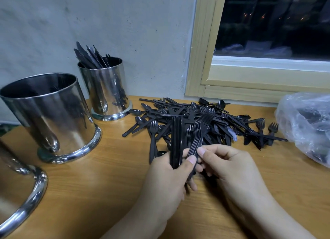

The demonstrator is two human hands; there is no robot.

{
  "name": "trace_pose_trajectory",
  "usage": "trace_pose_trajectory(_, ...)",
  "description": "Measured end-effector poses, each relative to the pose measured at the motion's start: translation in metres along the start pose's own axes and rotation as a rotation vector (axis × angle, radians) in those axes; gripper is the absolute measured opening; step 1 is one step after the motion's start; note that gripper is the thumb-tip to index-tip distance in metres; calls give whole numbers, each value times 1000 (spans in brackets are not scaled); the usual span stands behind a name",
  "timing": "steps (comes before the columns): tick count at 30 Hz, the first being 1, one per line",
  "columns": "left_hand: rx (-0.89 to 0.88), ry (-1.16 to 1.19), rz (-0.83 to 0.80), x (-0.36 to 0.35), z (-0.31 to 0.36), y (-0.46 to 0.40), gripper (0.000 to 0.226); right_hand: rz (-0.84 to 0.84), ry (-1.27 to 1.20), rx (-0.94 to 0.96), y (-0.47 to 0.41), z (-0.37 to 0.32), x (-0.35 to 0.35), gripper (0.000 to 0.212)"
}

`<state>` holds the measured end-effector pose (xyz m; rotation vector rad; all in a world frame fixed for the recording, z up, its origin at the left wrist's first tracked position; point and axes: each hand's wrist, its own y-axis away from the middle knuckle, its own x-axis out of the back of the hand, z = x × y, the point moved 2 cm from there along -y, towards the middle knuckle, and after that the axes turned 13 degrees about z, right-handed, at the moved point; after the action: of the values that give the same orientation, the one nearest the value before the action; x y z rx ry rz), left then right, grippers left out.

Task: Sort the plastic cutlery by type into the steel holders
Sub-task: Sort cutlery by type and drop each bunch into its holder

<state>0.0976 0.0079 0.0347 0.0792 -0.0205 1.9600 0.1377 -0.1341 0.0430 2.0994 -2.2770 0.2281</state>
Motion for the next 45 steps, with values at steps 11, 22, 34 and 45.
trace_pose_trajectory(11, 59, 56, 151, 26, -6, -16, 22, 180, 324, 274, -6, -8, -6, 20)
trace_pose_trajectory(22, -40, 120, 538, 96, -14, -44, 24, -18, 941, 515, -31, -2, -111, 31)
trace_pose_trajectory(34, -30, 141, 536, 91, -14, -46, 28, 33, 912, 325, -36, -2, -114, 23)
trace_pose_trajectory(45, 1, 127, 423, 84, -12, -40, 23, 62, 138, 209, -7, -16, -82, 28)
